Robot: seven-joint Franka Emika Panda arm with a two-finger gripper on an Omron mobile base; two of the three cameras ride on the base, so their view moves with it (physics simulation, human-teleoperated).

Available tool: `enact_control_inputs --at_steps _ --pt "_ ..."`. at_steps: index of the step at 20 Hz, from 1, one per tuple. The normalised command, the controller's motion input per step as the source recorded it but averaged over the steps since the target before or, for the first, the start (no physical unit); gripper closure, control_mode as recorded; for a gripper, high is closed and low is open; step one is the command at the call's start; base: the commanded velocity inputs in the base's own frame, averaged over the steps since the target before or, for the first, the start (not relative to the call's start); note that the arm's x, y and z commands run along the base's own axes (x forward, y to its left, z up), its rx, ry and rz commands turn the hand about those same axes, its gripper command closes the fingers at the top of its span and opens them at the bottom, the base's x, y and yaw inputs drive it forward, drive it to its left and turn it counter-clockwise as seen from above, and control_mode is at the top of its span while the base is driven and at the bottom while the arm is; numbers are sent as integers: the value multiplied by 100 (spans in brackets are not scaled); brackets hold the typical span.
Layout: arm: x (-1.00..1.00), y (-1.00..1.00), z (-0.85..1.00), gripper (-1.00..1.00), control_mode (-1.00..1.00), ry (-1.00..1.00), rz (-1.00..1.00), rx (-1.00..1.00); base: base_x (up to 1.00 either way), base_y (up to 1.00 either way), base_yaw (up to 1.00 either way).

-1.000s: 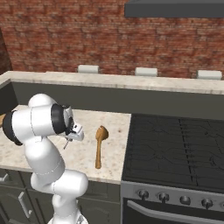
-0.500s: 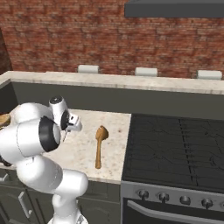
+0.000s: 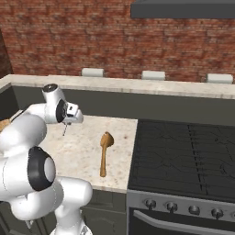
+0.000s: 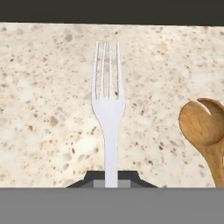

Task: Organize the utensils by type. Pick up the wooden spoons from the counter and place them in the open cabinet. Then pick up the metallic utensils from the counter and place them in the open drawer.

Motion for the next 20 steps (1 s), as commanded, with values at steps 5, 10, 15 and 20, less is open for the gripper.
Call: enact_control_inputs --at_steps 5,10,15,20 --pt "-40 -23 98 100 -100 3 0 -8 0 0 0" --pt "-59 -30 87 100 -100 3 1 -3 0 0 0" --pt "-61 -22 70 100 -100 0 4 0 0 0 0" --pt "-53 -33 22 100 -100 0 6 0 0 0 0"
